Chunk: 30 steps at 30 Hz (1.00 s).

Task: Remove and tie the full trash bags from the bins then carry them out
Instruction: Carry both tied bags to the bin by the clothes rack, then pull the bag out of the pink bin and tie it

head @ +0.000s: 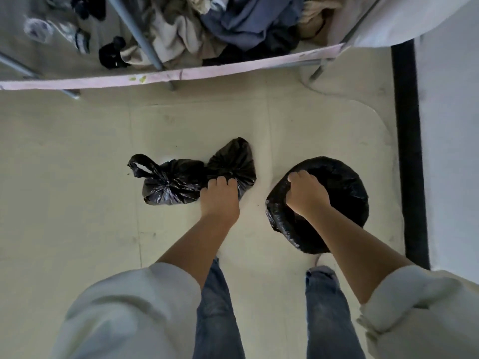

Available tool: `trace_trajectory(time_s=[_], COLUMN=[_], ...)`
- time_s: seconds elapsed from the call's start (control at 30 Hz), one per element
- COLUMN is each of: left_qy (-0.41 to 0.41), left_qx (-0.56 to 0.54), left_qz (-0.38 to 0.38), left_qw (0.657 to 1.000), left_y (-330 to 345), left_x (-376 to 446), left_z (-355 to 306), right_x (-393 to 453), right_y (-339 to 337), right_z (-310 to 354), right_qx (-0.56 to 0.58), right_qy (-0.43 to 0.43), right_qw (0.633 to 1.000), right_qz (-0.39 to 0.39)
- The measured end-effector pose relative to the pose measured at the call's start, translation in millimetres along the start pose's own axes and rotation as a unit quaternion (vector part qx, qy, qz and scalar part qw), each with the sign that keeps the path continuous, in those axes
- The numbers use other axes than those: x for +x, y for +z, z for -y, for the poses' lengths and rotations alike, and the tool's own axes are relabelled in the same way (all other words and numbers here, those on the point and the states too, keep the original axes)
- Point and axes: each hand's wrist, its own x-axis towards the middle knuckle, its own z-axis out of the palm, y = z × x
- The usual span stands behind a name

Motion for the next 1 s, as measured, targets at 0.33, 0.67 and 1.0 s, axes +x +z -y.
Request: trace_trajectory(time_s=[0.33, 0.67, 1.0], left_qy=[-0.131, -0.107, -0.077], left_qx=[-0.083, -0.071, -0.113], left_qz=[0.032, 0.033, -0.063], left_qw=[0.987, 0.991, 0.989], left_y=[73, 148, 237], left_x=[-67, -108, -70], left_z=[-154, -221, -243], right_x=[-42, -73, -26], right_y=[16, 89, 181], right_z=[-160, -261, -287], right_qx=[-0.098, -0.176, -0.223], right_qy=[-0.118, -0.143, -0.254], right_qw=[0.988, 0.974, 0.939], right_qz=[0.017, 0.008, -0.057])
